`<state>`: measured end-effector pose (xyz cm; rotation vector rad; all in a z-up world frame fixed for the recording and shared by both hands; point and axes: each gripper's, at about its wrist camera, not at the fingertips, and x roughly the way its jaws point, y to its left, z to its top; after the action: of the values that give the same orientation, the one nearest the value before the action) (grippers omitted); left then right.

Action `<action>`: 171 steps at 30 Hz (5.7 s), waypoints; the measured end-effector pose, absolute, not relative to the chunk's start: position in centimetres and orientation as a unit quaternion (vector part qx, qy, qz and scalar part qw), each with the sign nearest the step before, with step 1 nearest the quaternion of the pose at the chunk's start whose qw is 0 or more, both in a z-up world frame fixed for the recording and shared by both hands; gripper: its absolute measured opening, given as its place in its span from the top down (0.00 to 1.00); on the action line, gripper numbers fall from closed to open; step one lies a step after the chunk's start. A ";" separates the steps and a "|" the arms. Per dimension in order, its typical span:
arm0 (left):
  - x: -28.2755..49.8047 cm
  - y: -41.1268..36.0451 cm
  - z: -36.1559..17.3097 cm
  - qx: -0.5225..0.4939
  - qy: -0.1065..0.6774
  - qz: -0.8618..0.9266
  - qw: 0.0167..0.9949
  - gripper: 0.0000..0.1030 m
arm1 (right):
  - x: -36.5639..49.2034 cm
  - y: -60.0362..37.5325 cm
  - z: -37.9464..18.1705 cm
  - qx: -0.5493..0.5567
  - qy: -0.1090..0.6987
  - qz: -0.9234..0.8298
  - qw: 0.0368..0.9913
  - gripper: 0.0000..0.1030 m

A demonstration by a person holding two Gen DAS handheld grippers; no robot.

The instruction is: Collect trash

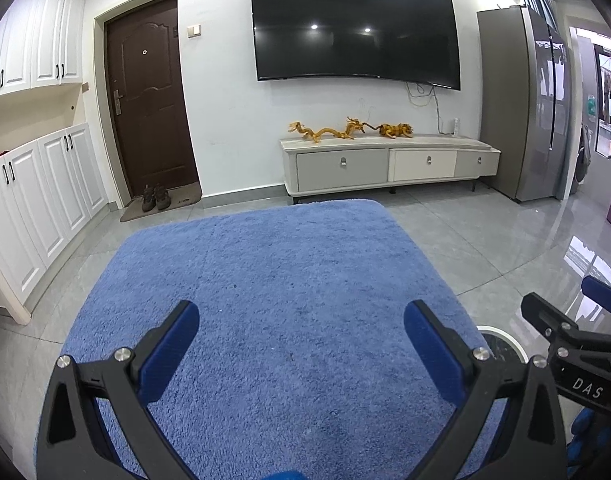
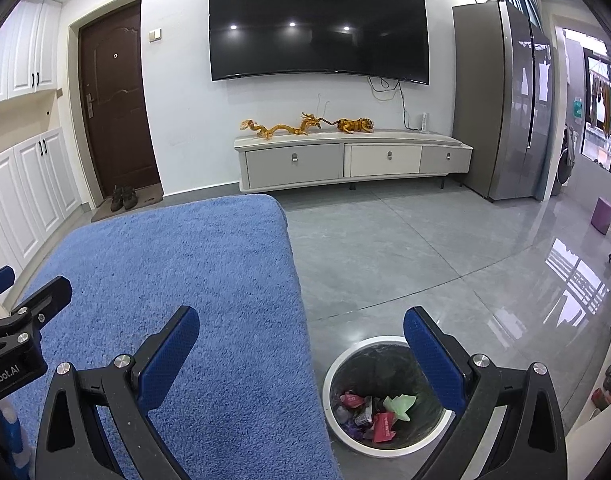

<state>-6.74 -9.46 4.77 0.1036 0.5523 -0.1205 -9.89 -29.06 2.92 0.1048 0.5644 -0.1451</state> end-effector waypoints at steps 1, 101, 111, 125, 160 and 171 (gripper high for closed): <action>-6.7 -9.5 4.7 0.050 0.273 -0.059 0.959 0.00 | -9.9 -29.0 2.9 0.051 0.277 -0.073 0.957 0.00; -7.2 -9.8 4.5 0.061 0.272 -0.064 0.958 0.00 | -10.1 -30.6 3.4 0.049 0.259 -0.109 0.958 0.00; -7.1 -9.8 4.4 0.063 0.274 -0.065 0.957 0.00 | -10.0 -30.6 3.1 0.050 0.261 -0.110 0.958 0.00; -6.7 -10.6 3.4 0.071 0.285 -0.074 0.953 0.00 | -9.9 -30.8 2.3 0.053 0.268 -0.114 0.955 0.00; -6.7 -13.3 2.9 0.097 0.291 -0.086 0.948 0.00 | -10.1 -33.0 1.5 0.075 0.273 -0.129 0.950 0.00; -6.8 -14.1 2.8 0.104 0.291 -0.087 0.947 0.00 | -10.2 -33.2 1.4 0.081 0.276 -0.132 0.949 0.00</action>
<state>-6.83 -14.14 2.83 0.2127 0.5932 -0.1778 -10.21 -33.25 1.36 0.1655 0.5618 -0.2686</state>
